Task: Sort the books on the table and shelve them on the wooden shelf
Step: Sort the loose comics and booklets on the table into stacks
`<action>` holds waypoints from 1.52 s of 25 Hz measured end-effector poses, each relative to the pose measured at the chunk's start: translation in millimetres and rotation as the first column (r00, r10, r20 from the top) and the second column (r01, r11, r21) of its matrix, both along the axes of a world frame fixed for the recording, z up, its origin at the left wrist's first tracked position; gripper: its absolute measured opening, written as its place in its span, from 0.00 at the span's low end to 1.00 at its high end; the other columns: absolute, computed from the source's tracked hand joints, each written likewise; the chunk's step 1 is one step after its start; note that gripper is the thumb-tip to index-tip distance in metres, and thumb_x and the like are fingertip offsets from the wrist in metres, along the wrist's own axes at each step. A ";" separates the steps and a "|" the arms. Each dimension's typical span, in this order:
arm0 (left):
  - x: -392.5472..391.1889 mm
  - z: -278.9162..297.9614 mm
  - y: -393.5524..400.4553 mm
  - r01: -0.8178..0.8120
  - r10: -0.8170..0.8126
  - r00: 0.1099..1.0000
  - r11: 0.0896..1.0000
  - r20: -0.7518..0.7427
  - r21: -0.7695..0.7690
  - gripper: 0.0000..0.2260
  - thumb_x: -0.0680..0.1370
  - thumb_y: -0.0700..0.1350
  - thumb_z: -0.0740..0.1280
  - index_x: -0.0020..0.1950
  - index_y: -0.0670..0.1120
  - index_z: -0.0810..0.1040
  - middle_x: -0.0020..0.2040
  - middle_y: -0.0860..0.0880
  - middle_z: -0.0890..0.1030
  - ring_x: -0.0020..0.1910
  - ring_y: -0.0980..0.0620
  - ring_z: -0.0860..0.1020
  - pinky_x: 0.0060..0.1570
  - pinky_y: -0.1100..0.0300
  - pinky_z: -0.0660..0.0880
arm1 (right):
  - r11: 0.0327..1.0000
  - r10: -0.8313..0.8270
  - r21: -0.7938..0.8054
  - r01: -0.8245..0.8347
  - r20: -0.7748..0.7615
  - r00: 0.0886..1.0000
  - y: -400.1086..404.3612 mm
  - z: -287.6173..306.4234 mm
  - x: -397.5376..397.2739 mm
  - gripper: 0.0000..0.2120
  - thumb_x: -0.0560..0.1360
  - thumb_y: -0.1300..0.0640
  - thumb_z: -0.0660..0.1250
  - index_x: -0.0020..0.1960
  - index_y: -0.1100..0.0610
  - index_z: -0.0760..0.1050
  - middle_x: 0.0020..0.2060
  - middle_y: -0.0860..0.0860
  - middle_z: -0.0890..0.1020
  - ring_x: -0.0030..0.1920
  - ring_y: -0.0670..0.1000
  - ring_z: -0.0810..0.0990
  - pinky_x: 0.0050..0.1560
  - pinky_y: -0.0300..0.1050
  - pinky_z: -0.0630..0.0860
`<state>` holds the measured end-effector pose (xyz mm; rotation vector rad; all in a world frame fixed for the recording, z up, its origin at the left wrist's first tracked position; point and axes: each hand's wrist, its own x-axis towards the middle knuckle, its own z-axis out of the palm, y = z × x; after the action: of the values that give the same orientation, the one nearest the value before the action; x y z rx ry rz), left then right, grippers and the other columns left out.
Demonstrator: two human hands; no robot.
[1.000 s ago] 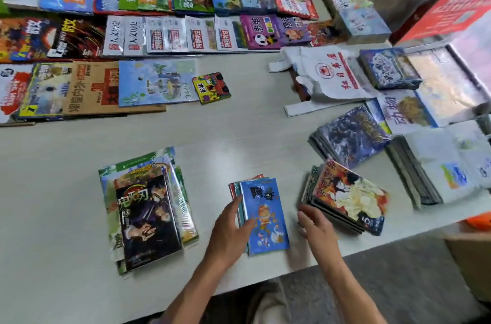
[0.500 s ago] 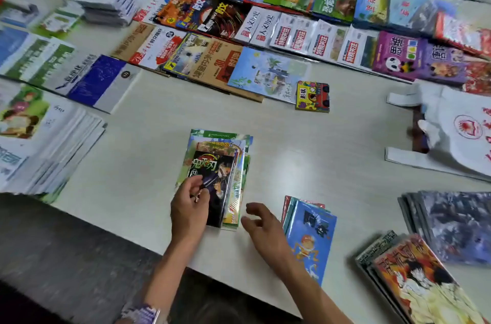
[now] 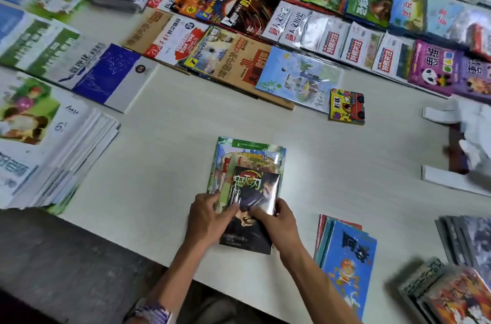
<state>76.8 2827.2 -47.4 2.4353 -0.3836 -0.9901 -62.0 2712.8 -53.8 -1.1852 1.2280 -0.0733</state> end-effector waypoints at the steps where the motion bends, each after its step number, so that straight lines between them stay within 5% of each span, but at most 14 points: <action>1: -1.9 -1.2 1.0 0.021 -0.021 1.000 1.000 -0.012 -0.008 0.27 0.72 0.63 0.71 0.65 0.48 0.80 0.62 0.45 0.75 0.57 0.51 0.76 0.56 0.58 0.76 | 0.999 -0.052 0.005 0.052 -0.010 0.999 -0.8 -1.4 -1.2 0.14 0.69 0.53 0.79 0.51 0.48 0.77 0.44 0.46 0.87 0.40 0.45 0.87 0.42 0.43 0.83; 5: 3.4 -3.2 0.7 -0.019 0.011 0.992 0.998 -0.123 -0.060 0.25 0.71 0.61 0.73 0.63 0.48 0.82 0.60 0.48 0.70 0.63 0.48 0.73 0.67 0.53 0.71 | 0.946 -0.220 0.245 0.212 0.002 0.976 -17.9 -6.4 -8.8 0.20 0.71 0.57 0.78 0.58 0.62 0.76 0.45 0.59 0.88 0.45 0.60 0.88 0.49 0.56 0.84; 8: 3.3 1.7 -0.1 0.004 -0.012 0.994 0.997 -0.110 -0.077 0.18 0.73 0.57 0.73 0.60 0.51 0.83 0.62 0.47 0.71 0.64 0.47 0.73 0.68 0.50 0.70 | 0.916 -0.307 0.282 0.287 0.029 0.951 -18.3 -7.4 -15.0 0.23 0.70 0.57 0.78 0.59 0.61 0.73 0.46 0.62 0.87 0.46 0.64 0.87 0.48 0.61 0.84; 14: -3.8 16.5 -2.8 -0.218 0.143 0.926 0.959 -0.351 -0.184 0.26 0.66 0.57 0.70 0.64 0.56 0.76 0.58 0.54 0.82 0.58 0.52 0.80 0.61 0.46 0.77 | 0.963 -0.257 0.087 0.257 -0.017 0.966 -12.7 -16.7 -22.4 0.27 0.70 0.57 0.80 0.60 0.55 0.67 0.48 0.53 0.82 0.34 0.42 0.86 0.28 0.32 0.77; 19: 5.2 17.9 -4.3 -0.211 0.126 0.896 0.965 -0.426 -0.159 0.26 0.67 0.54 0.69 0.65 0.55 0.79 0.58 0.51 0.84 0.56 0.50 0.82 0.61 0.47 0.77 | 0.973 -0.143 0.190 0.131 0.053 0.988 -25.1 -13.1 -28.3 0.29 0.65 0.53 0.81 0.61 0.59 0.75 0.47 0.55 0.88 0.43 0.53 0.88 0.36 0.38 0.81; 21: 5.4 18.9 -4.8 -0.155 0.059 0.880 0.974 -0.471 -0.168 0.21 0.68 0.55 0.71 0.61 0.58 0.80 0.59 0.52 0.83 0.56 0.55 0.81 0.61 0.53 0.76 | 0.949 -0.223 0.247 0.197 0.083 0.971 -28.9 -14.1 -32.7 0.27 0.66 0.58 0.81 0.61 0.62 0.76 0.47 0.58 0.88 0.44 0.58 0.88 0.38 0.45 0.83; 23: -0.5 14.1 -8.0 -0.143 0.077 0.931 0.976 -0.356 -0.163 0.14 0.71 0.50 0.73 0.57 0.57 0.80 0.60 0.51 0.81 0.57 0.53 0.79 0.60 0.54 0.76 | 0.898 -0.378 0.280 0.339 0.100 0.920 -41.6 -14.3 -40.1 0.23 0.69 0.63 0.78 0.61 0.65 0.77 0.48 0.61 0.87 0.43 0.60 0.88 0.39 0.49 0.84; 26: -7.5 2.4 -10.3 -0.079 0.081 0.993 0.997 0.086 -0.022 0.21 0.74 0.44 0.73 0.67 0.47 0.75 0.66 0.44 0.74 0.64 0.42 0.72 0.64 0.51 0.71 | 0.814 -0.543 0.313 0.489 0.113 0.832 -81.5 -12.9 -53.4 0.22 0.70 0.62 0.76 0.63 0.64 0.78 0.50 0.61 0.87 0.42 0.58 0.87 0.42 0.54 0.85; 28: -9.8 -1.5 -6.7 -0.086 0.084 0.993 0.996 0.079 0.025 0.31 0.75 0.46 0.72 0.76 0.45 0.66 0.70 0.41 0.71 0.68 0.39 0.69 0.66 0.49 0.68 | 0.760 -0.616 0.349 0.548 0.118 0.779 -112.9 -13.7 -63.7 0.25 0.72 0.59 0.75 0.66 0.65 0.77 0.57 0.63 0.84 0.48 0.60 0.85 0.50 0.57 0.84; 30: -12.3 -5.0 -4.1 -0.093 0.093 0.996 0.995 0.011 0.018 0.36 0.75 0.46 0.72 0.79 0.46 0.59 0.72 0.40 0.69 0.69 0.39 0.69 0.67 0.48 0.68 | 0.723 -0.656 0.367 0.585 0.100 0.748 -132.2 -13.8 -70.2 0.24 0.74 0.58 0.75 0.66 0.67 0.76 0.57 0.64 0.84 0.46 0.60 0.86 0.44 0.54 0.85; 36: -10.9 -12.0 -8.5 -0.228 0.228 0.974 0.972 0.010 0.060 0.33 0.74 0.49 0.73 0.75 0.46 0.64 0.68 0.40 0.74 0.64 0.39 0.74 0.63 0.48 0.72 | 0.795 -0.596 0.034 0.605 -0.137 0.791 -127.0 -13.0 -64.4 0.24 0.71 0.52 0.79 0.59 0.67 0.79 0.49 0.60 0.85 0.36 0.52 0.85 0.35 0.41 0.82; 38: -2.9 -14.9 -7.4 -0.275 0.278 0.960 0.959 -0.037 0.070 0.33 0.73 0.51 0.73 0.74 0.46 0.65 0.66 0.42 0.76 0.62 0.40 0.76 0.59 0.50 0.74 | 0.791 -0.603 -0.285 0.542 -0.209 0.770 -111.8 -3.3 -61.3 0.27 0.71 0.50 0.77 0.65 0.61 0.74 0.61 0.58 0.80 0.51 0.54 0.83 0.51 0.47 0.82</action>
<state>73.9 2819.8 -62.3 2.4327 0.0085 -0.9455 -123.2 2601.0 -57.1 -0.9718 1.8601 -0.5187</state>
